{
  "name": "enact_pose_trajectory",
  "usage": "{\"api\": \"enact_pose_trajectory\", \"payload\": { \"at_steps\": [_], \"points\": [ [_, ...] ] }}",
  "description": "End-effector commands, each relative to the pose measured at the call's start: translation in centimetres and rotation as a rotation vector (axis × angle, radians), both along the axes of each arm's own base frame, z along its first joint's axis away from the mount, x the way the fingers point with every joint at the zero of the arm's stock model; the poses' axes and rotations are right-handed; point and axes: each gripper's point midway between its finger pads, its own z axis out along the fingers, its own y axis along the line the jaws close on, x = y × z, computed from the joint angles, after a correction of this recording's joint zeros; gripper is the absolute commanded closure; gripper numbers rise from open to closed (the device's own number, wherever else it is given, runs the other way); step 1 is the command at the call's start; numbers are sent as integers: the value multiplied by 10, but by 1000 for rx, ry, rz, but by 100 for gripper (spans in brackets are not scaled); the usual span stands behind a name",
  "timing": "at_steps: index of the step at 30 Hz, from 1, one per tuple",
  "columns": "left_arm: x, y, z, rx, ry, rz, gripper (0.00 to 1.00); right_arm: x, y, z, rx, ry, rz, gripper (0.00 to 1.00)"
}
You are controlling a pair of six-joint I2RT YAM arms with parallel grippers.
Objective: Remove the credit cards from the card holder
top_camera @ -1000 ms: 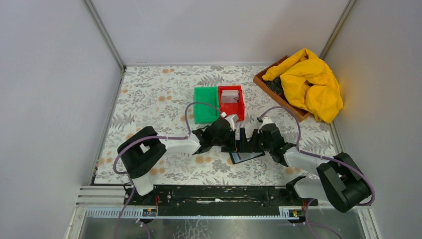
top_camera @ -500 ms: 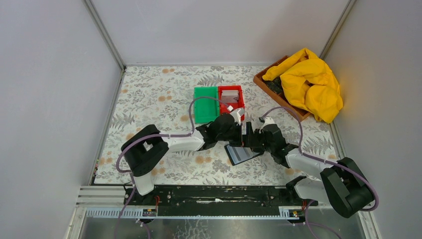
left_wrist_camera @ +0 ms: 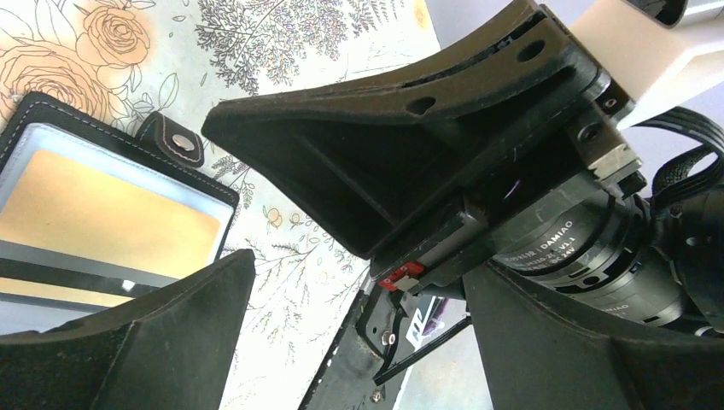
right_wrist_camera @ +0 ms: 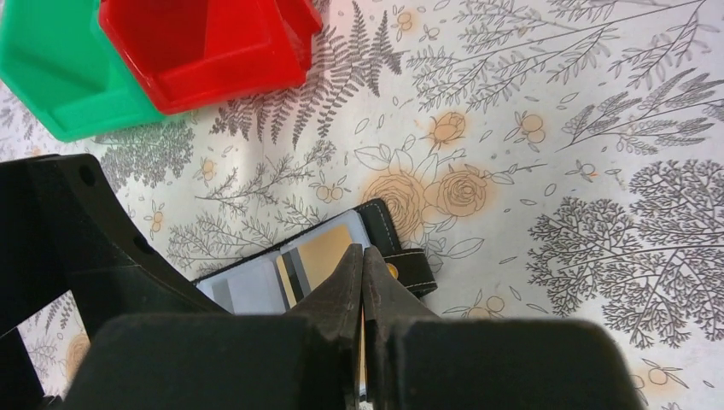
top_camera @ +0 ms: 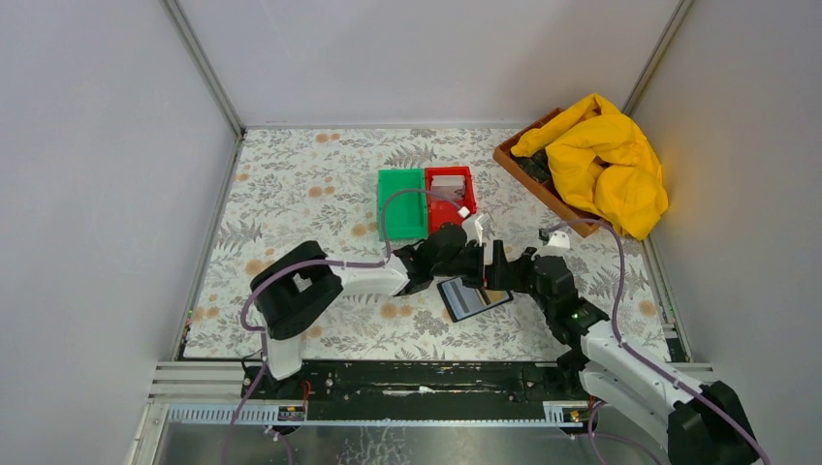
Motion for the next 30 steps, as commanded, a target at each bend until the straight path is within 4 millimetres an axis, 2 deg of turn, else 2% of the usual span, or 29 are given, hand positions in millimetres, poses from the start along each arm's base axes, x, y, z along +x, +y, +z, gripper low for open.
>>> {"api": "enact_pose_trajectory", "payload": {
  "at_steps": [1, 3, 7, 11, 13, 17, 19, 23, 25, 30],
  "points": [
    [19, 9, -7, 31, -35, 73, 2, 10, -6, 18, 17, -80, -65, 98],
    [20, 14, -2, 29, -56, 83, 2, 10, 0, 12, 15, -50, -33, 97],
    [15, 36, -9, 57, -74, 128, 2, 11, 11, -3, 6, 27, 6, 97],
    [-1, 52, -22, 30, -33, 165, 11, 11, 4, -13, -24, 68, -36, 94],
    [-10, 54, -28, 12, -17, 179, 14, 11, -4, -14, -46, 76, -73, 87],
    [-29, 46, -32, -6, -3, 161, 14, 9, -8, -15, -67, 99, -88, 61],
    [-34, 43, -32, -15, 2, 159, 14, 5, -4, -19, -80, 148, -61, 57],
    [-37, 41, -30, -33, 10, 161, 14, -8, -3, -29, -78, 210, -39, 57],
    [-37, 41, -30, -30, 8, 162, 14, -14, -1, -31, -61, 221, -23, 63],
    [-34, 45, -48, 16, 18, 177, 14, -30, 7, -33, -29, 264, 49, 67]
  ]
}}
